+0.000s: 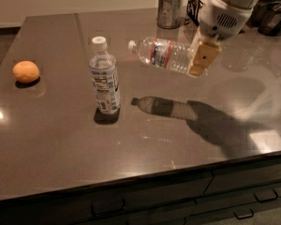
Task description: Pick water bottle
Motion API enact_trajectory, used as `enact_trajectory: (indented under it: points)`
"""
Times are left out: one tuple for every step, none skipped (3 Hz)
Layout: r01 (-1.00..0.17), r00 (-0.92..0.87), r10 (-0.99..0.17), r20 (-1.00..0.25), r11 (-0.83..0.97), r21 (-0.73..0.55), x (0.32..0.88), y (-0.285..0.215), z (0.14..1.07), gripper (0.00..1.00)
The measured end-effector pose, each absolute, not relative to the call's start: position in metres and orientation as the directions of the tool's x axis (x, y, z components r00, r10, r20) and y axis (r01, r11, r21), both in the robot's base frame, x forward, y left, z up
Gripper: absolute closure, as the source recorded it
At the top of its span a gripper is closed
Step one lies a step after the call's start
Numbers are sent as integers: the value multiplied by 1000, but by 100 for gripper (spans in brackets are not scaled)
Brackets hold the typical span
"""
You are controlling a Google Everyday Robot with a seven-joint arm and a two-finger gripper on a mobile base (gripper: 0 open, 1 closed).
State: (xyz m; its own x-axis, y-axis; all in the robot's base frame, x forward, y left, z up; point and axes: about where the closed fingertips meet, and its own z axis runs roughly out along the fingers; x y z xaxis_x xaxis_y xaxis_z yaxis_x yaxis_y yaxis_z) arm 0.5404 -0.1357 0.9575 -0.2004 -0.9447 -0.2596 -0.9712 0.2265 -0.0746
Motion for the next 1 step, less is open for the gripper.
enact_trajectory:
  points:
    - [-968,-188,-940,-285,227,-110,548,-132,968,100]
